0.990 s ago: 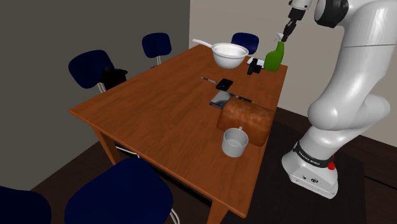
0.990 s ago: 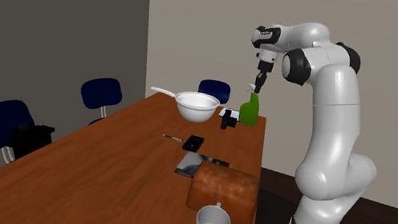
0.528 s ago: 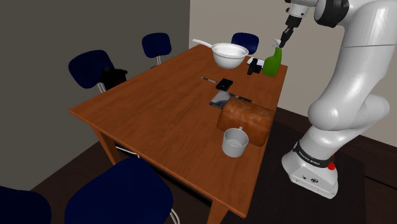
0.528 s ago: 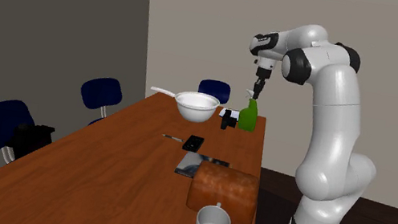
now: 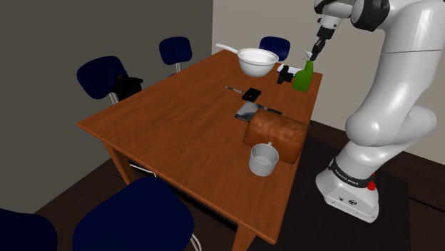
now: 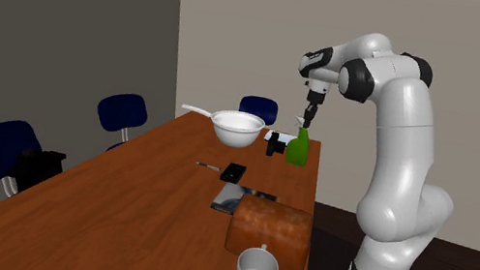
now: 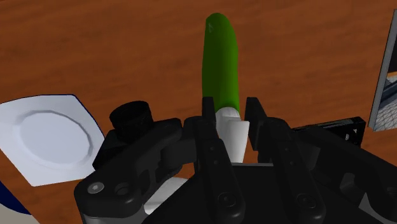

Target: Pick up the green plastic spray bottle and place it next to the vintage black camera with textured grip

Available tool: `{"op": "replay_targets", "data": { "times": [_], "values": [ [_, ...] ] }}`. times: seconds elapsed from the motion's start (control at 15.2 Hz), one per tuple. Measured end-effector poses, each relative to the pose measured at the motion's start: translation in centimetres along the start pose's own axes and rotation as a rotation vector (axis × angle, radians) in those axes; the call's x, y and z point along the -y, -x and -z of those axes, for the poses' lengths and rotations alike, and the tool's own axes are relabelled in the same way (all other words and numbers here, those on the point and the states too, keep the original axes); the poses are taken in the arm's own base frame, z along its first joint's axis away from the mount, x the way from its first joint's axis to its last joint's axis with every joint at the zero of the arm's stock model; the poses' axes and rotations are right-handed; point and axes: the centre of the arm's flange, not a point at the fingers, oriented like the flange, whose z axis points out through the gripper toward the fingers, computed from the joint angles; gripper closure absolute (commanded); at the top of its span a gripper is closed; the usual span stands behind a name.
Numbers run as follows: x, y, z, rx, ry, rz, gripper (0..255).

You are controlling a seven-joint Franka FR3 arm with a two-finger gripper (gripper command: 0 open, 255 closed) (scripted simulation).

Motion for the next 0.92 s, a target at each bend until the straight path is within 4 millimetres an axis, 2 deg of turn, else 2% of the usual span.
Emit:
{"op": "replay_targets", "data": {
  "times": [0.2,0.59,0.66,0.92],
  "values": [
    [-0.1,0.0,-1.7,0.0,0.0,0.0,255],
    [0.0,0.1,-2.2,0.0,0.0,0.0,255],
    [0.0,0.1,-2.2,0.0,0.0,0.0,0],
    [0.0,0.1,-2.2,0.0,0.001,0.0,0]
  ]
}}
